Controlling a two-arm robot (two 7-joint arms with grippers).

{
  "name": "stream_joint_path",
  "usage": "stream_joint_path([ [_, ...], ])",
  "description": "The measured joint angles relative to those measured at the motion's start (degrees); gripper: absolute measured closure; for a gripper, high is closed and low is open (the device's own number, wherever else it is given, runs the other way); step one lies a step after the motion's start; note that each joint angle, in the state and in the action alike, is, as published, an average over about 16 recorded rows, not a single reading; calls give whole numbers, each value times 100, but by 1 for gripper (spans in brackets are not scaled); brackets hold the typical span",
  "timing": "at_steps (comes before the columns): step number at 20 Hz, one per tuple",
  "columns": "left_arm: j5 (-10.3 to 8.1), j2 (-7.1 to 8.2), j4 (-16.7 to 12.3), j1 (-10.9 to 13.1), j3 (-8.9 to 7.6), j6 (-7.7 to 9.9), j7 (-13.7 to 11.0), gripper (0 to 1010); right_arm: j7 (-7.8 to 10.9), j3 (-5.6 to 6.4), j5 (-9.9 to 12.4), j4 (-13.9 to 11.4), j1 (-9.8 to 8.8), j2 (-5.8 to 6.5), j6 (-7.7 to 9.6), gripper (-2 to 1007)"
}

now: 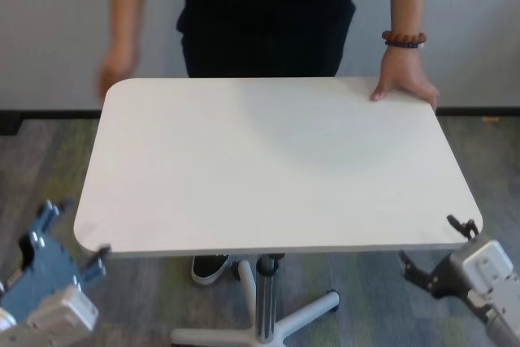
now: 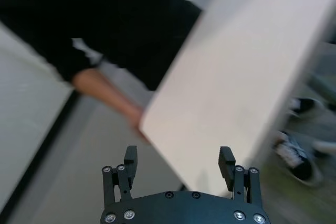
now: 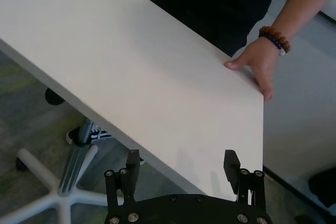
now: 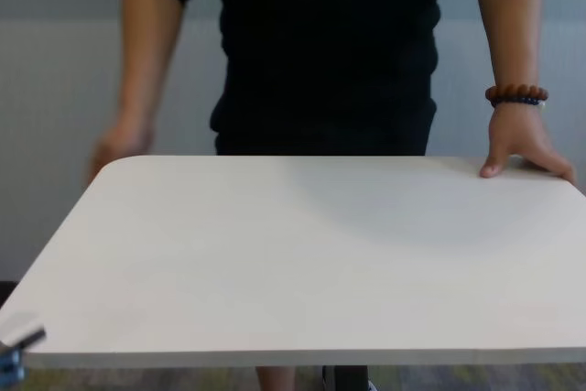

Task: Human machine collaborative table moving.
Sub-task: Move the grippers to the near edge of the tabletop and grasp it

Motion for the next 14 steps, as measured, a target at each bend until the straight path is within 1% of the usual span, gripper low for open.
stream_joint_path([
  [3,317,-22,84,12,72,75,45,7,-23,-3,-59,3,-111,-34,15,4],
  [6,564,-64,167,3,149,170,20,7,-58,-30,-186,-2,-175,-60,112,4],
  [9,791,-127,263,-34,229,274,5,7,-90,-77,-392,-34,-189,-57,320,4],
  [11,962,-183,334,-75,281,345,34,7,-103,-117,-558,-59,-175,-45,507,4],
  [14,1256,-298,466,-154,355,450,142,7,-92,-191,-817,-89,-123,-24,800,4],
])
